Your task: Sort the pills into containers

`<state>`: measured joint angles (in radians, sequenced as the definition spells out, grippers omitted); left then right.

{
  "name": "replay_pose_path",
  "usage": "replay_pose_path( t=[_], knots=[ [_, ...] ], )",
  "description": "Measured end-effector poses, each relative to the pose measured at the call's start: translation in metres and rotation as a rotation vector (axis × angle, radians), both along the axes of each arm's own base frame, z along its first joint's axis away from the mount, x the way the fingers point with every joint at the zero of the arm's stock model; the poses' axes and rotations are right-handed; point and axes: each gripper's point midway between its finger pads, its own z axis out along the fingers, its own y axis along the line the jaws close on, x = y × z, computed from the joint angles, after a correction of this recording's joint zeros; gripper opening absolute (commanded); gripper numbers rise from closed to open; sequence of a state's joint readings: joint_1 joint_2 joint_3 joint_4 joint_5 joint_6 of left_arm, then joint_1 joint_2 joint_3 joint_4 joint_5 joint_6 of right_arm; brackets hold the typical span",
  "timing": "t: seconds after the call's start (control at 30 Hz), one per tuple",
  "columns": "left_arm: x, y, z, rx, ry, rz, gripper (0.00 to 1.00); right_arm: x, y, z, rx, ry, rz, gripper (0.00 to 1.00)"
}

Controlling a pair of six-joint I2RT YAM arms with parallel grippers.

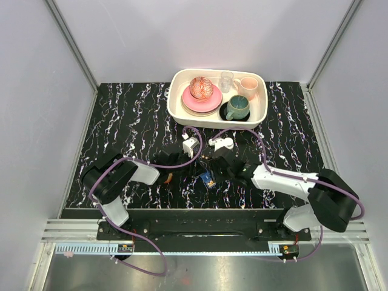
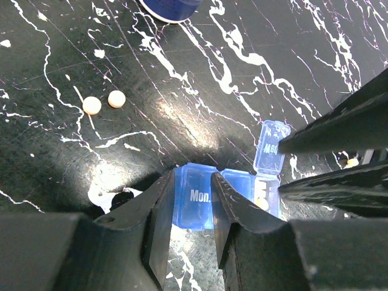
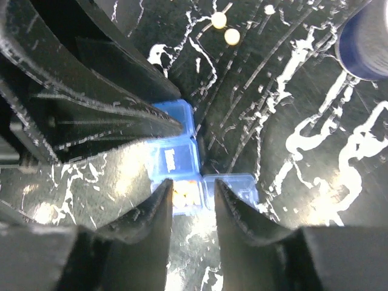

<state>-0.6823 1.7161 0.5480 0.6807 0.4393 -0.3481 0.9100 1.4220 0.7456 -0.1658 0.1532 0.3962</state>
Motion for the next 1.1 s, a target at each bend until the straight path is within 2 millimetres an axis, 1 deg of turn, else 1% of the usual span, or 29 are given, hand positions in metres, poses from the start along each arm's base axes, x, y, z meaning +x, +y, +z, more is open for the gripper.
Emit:
replay_pose_path(
  t=[0.03,0.1,0.13,0.2,0.23,0.27,0.33,0.37,0.4,0.5,0.57,0.6,0.67,0.87,0.97,1.03,1.1],
  knots=[
    [0.000,0.000,0.000,0.000,0.000,0.000,0.34,0.001,-0.003,0.004,0.004,-0.015,-0.013,0.56],
    [0.000,0.000,0.000,0.000,0.000,0.000,0.33,0.005,-0.008,0.016,0.023,-0.051,-0.053,0.58],
    [0.000,0.000,0.000,0.000,0.000,0.000,0.33,0.007,-0.011,0.023,0.036,-0.073,-0.075,0.56],
    [0.000,0.000,0.000,0.000,0.000,0.000,0.33,0.010,-0.018,0.035,0.061,-0.108,-0.121,0.51],
    [0.000,0.000,0.000,0.000,0.000,0.000,0.33,0.011,-0.022,0.040,0.078,-0.118,-0.148,0.47],
    [0.000,0.000,0.000,0.000,0.000,0.000,0.33,0.012,-0.027,0.043,0.091,-0.126,-0.175,0.39],
    [0.000,0.000,0.000,0.000,0.000,0.000,0.34,0.016,-0.038,0.046,0.112,-0.127,-0.235,0.27],
    [0.000,0.000,0.000,0.000,0.000,0.000,0.33,0.019,-0.045,0.046,0.119,-0.124,-0.269,0.17],
    [0.000,0.000,0.000,0.000,0.000,0.000,0.33,0.022,-0.052,0.044,0.126,-0.113,-0.309,0.15],
    [0.000,0.000,0.000,0.000,0.000,0.000,0.33,0.030,-0.079,0.026,0.120,-0.061,-0.422,0.13],
    [0.000,0.000,0.000,-0.001,-0.001,0.000,0.33,0.029,-0.091,0.015,0.104,-0.030,-0.465,0.12],
    [-0.001,0.001,0.000,0.000,0.000,0.000,0.33,0.027,-0.093,0.009,0.095,-0.012,-0.470,0.11],
    [-0.002,0.001,0.000,0.000,0.000,0.000,0.34,0.024,-0.090,0.001,0.089,0.024,-0.458,0.11],
    [-0.003,0.002,0.000,-0.002,-0.002,0.000,0.33,0.014,-0.066,-0.018,0.137,0.121,-0.368,0.10],
    [-0.004,0.003,0.000,-0.002,-0.001,0.000,0.33,0.010,-0.059,-0.028,0.141,0.164,-0.339,0.11],
    [-0.004,0.003,0.000,-0.002,-0.001,-0.001,0.33,0.008,-0.055,-0.032,0.143,0.182,-0.323,0.11],
    [-0.004,0.003,0.000,-0.002,-0.001,-0.001,0.33,0.007,-0.053,-0.032,0.151,0.187,-0.310,0.12]
  ],
)
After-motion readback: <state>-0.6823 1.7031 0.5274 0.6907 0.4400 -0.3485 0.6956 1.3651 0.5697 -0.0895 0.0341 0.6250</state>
